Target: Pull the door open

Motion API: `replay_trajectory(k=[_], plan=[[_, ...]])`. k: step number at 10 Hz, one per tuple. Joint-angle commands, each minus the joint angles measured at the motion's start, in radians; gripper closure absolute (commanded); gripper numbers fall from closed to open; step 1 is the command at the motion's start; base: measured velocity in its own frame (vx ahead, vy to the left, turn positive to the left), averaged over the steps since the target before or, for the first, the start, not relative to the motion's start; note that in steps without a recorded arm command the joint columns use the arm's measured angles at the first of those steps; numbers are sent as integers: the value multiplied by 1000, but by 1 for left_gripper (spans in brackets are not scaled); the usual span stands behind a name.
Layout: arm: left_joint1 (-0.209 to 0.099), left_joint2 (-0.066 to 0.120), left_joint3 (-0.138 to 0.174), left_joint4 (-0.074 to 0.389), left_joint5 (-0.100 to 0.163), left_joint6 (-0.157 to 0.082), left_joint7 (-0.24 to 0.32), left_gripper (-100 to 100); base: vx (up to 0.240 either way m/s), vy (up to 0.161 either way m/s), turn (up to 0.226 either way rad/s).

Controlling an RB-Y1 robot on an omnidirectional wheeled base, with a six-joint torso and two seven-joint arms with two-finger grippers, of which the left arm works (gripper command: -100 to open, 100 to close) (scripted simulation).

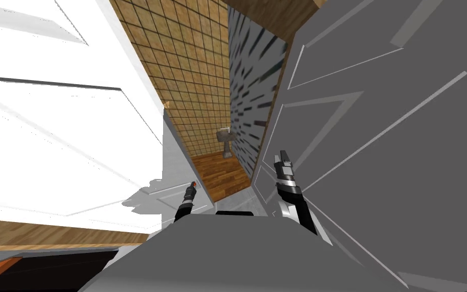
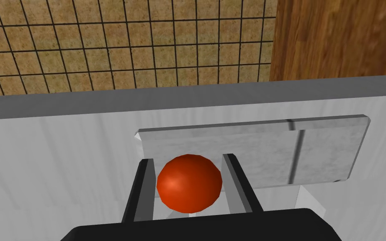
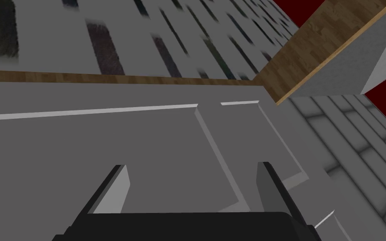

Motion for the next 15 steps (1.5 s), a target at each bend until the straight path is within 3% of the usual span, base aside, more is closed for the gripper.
replay_trajectory(k=[1, 6, 7, 15], plan=[[13, 12, -14, 4, -7, -11, 19, 100, -224, 6, -98], [37, 44, -55, -5, -26, -33, 64, 100, -191, 10, -89], [32, 39, -52, -2, -25, -29, 58, 100, -89, 2, -22], [124, 107, -126, -30, -62, -117, 144, 100, -211, 31, -113]])
